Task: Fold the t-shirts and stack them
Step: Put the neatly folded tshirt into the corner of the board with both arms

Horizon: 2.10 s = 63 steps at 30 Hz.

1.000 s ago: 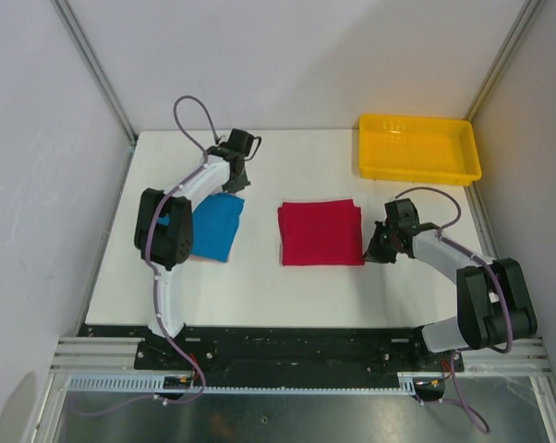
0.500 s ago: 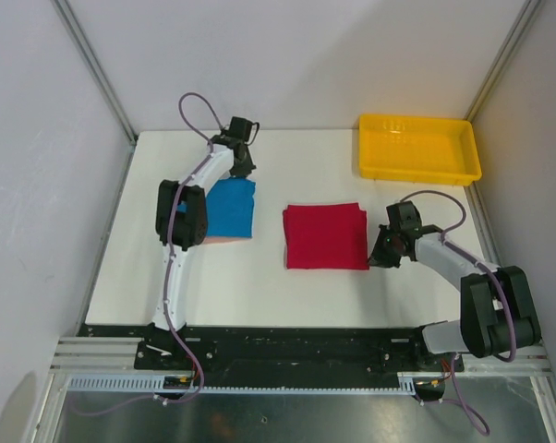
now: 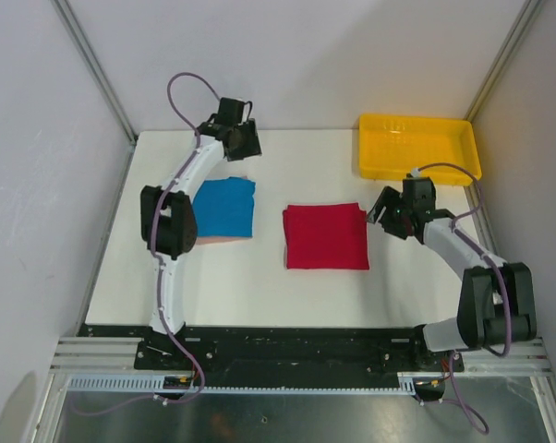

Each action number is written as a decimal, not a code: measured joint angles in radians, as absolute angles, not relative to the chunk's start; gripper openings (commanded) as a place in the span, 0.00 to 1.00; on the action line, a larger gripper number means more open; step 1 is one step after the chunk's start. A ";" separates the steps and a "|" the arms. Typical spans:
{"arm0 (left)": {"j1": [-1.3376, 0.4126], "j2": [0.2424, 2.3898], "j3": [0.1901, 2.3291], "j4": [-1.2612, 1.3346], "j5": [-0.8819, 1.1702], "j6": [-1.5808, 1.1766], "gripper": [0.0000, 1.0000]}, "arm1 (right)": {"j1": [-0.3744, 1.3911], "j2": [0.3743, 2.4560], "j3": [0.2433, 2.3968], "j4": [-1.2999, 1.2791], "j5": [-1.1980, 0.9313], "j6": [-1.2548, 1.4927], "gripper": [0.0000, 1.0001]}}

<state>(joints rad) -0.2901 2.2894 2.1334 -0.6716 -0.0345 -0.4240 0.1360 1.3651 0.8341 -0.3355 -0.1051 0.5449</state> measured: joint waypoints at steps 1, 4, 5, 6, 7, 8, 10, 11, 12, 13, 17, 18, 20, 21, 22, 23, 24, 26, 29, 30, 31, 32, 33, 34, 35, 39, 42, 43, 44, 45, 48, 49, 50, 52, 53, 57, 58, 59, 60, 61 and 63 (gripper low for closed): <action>-0.292 2.252 2.110 -0.669 -0.016 -0.420 0.57 | 0.121 1.393 0.847 -0.295 -0.118 0.543 0.73; -0.308 2.129 2.016 -0.654 0.039 -0.418 0.56 | 0.083 1.518 0.890 -0.189 -0.171 0.533 0.74; -0.318 2.086 1.975 -0.649 0.054 -0.419 0.56 | 0.074 1.559 0.906 -0.168 -0.186 0.530 0.74; -0.331 2.045 1.932 -0.643 0.066 -0.421 0.56 | 0.064 1.636 0.939 -0.131 -0.218 0.529 0.74; -0.347 2.006 1.887 -0.636 0.078 -0.424 0.56 | 0.059 1.655 0.946 -0.121 -0.224 0.528 0.74; -0.366 1.972 1.841 -0.628 0.087 -0.429 0.56 | 0.053 1.694 0.961 -0.101 -0.238 0.525 0.75; -0.408 1.910 1.739 -0.606 0.108 -0.441 0.56 | 0.047 1.752 0.984 -0.069 -0.258 0.518 0.75; -0.428 1.880 1.680 -0.596 0.117 -0.448 0.56 | 0.047 1.768 0.992 -0.060 -0.265 0.514 0.75; -0.451 1.848 1.608 -0.585 0.128 -0.459 0.56 | 0.047 1.780 0.997 -0.050 -0.273 0.510 0.75; -0.466 1.830 1.565 -0.585 0.137 -0.466 0.56 | 0.047 1.789 1.003 -0.043 -0.281 0.505 0.75; -0.502 1.751 1.364 -0.556 0.169 -0.498 0.56 | 0.052 1.819 1.034 -0.023 -0.306 0.493 0.75; -0.502 1.732 1.324 -0.552 0.173 -0.505 0.56 | 0.056 1.827 1.044 -0.023 -0.306 0.491 0.75; -0.502 1.688 1.256 -0.541 0.183 -0.517 0.56 | 0.065 1.843 1.060 -0.020 -0.305 0.484 0.74; -0.503 1.664 1.226 -0.535 0.186 -0.523 0.56 | 0.070 1.849 1.065 -0.020 -0.304 0.482 0.74; -0.503 1.640 1.200 -0.527 0.187 -0.525 0.56 | 0.076 1.855 1.068 -0.021 -0.304 0.480 0.73; -0.505 1.610 1.169 -0.519 0.189 -0.527 0.56 | 0.081 1.858 1.073 -0.020 -0.304 0.478 0.72; -0.506 1.579 1.140 -0.512 0.189 -0.530 0.56 | 0.084 1.862 1.076 -0.020 -0.304 0.477 0.71; -0.509 1.526 1.091 -0.499 0.195 -0.535 0.56 | 0.091 1.869 1.083 -0.021 -0.303 0.477 0.68; -0.514 1.478 1.033 -0.473 0.212 -0.549 0.57 | 0.103 1.881 1.097 -0.027 -0.301 0.477 0.65; -0.516 1.469 1.011 -0.463 0.221 -0.554 0.58 | 0.105 1.884 1.100 -0.029 -0.298 0.477 0.64; -0.520 1.465 0.992 -0.450 0.231 -0.561 0.59 | 0.107 1.887 1.105 -0.033 -0.294 0.477 0.62; -0.522 1.465 0.976 -0.440 0.241 -0.567 0.59 | 0.110 1.888 1.108 -0.036 -0.288 0.477 0.60; -0.527 1.466 0.958 -0.426 0.250 -0.574 0.60 | 0.113 1.889 1.110 -0.038 -0.284 0.477 0.58; -0.532 1.466 0.940 -0.416 0.262 -0.581 0.60 | 0.115 1.889 1.110 -0.043 -0.277 0.477 0.55; -0.537 1.467 0.923 -0.405 0.274 -0.589 0.61 | 0.118 1.889 1.110 -0.048 -0.272 0.477 0.53; -0.558 1.494 0.893 -0.350 0.314 -0.623 0.62 | 0.124 1.889 1.111 -0.066 -0.250 0.476 0.41; -0.573 1.523 0.890 -0.310 0.329 -0.648 0.63 | 0.128 1.889 1.112 -0.085 -0.234 0.473 0.31; -0.579 1.534 0.889 -0.295 0.334 -0.657 0.63 | 0.130 1.889 1.113 -0.090 -0.230 0.472 0.28; -0.582 1.540 0.889 -0.289 0.337 -0.664 0.63 | 0.133 1.889 1.113 -0.095 -0.227 0.472 0.25; -0.586 1.546 0.888 -0.280 0.338 -0.673 0.62 | 0.135 1.889 1.113 -0.100 -0.224 0.471 0.22; -0.595 1.555 0.876 -0.259 0.336 -0.702 0.62 | 0.142 1.889 1.113 -0.110 -0.220 0.470 0.13; -0.597 1.556 0.874 -0.258 0.335 -0.708 0.62 | 0.144 1.889 1.113 -0.110 -0.218 0.469 0.10; -0.599 1.557 0.869 -0.253 0.329 -0.718 0.62 | 0.146 1.889 1.113 -0.111 -0.218 0.470 0.07; -0.604 1.557 0.859 -0.250 0.316 -0.736 0.62 | 0.148 1.889 1.113 -0.112 -0.216 0.470 0.03; -0.607 1.558 0.854 -0.248 0.309 -0.746 0.62 | 0.149 1.889 1.113 -0.112 -0.215 0.471 0.02; -0.622 1.558 0.837 -0.248 0.275 -0.787 0.61 | 0.150 1.889 1.113 -0.113 -0.214 0.471 0.00; -0.627 1.558 0.835 -0.248 0.267 -0.797 0.60 | 0.150 1.889 1.113 -0.113 -0.214 0.471 0.00; -0.631 1.558 0.832 -0.248 0.260 -0.808 0.60 | 0.151 1.889 1.113 -0.113 -0.213 0.471 0.00; -0.635 1.558 0.830 -0.248 0.252 -0.817 0.59 | 0.152 1.889 1.113 -0.113 -0.213 0.471 0.00; -0.640 1.558 0.830 -0.248 0.242 -0.829 0.58 | 0.153 1.889 1.113 -0.113 -0.212 0.471 0.00; -0.650 1.558 0.828 -0.247 0.227 -0.850 0.56 | 0.156 1.889 1.113 -0.114 -0.208 0.471 0.00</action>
<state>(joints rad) -0.6498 1.5578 0.8280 -0.2474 0.2268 -0.8497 0.1558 1.8889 1.1133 -0.1139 -0.2085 0.4706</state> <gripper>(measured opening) 0.586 0.077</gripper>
